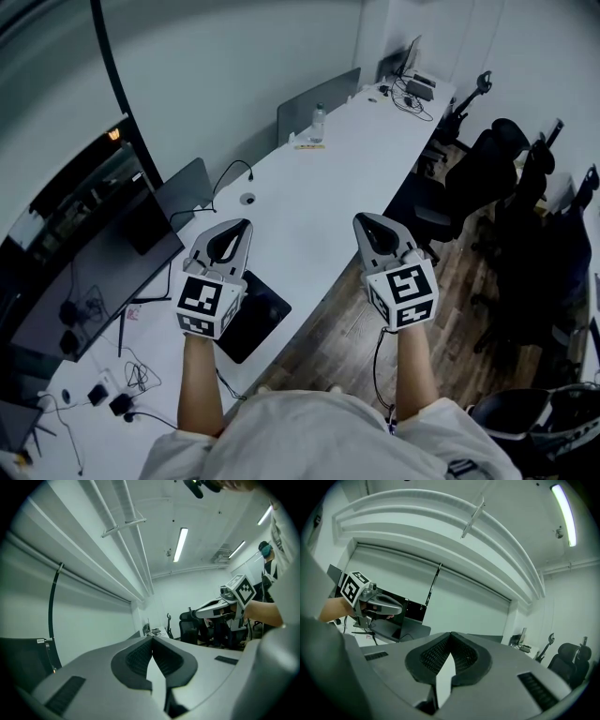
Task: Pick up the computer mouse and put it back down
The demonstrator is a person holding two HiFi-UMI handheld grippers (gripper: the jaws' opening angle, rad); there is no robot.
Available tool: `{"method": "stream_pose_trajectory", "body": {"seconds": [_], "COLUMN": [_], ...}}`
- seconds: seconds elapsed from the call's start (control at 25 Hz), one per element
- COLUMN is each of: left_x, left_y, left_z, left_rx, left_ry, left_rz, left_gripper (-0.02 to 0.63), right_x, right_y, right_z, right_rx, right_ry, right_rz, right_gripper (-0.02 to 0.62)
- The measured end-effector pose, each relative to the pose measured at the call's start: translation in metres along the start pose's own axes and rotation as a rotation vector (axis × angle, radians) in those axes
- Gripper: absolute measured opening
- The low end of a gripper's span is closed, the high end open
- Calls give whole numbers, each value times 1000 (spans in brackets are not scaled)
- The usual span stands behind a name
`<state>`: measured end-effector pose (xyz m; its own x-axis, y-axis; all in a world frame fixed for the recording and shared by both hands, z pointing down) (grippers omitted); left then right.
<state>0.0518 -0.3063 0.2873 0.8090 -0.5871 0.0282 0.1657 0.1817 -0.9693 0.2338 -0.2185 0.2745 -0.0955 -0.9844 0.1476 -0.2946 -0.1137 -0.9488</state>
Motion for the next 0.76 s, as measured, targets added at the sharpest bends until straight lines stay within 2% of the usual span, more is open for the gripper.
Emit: {"method": "stream_pose_trajectory", "body": {"seconds": [0.76], "left_x": [-1], "left_y": [-6], "left_z": [9], "left_rx": [-4], "left_ry": [-11], "left_rz": [-14], "left_gripper": [12], "right_x": [-5], "right_y": [-3], "right_z": [4], "right_rx": [6], "right_ry": [-16], "right_rz": [-6], "right_gripper": [12]}}
Point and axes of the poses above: the fingertips, and each gripper's own axes: x forward along the fingers, z to its right, y out of its top, the point moved 2 cm from there along -x, backward along the fingers, and after that the axes turned 4 degrees about y, right-handed, at the moved point
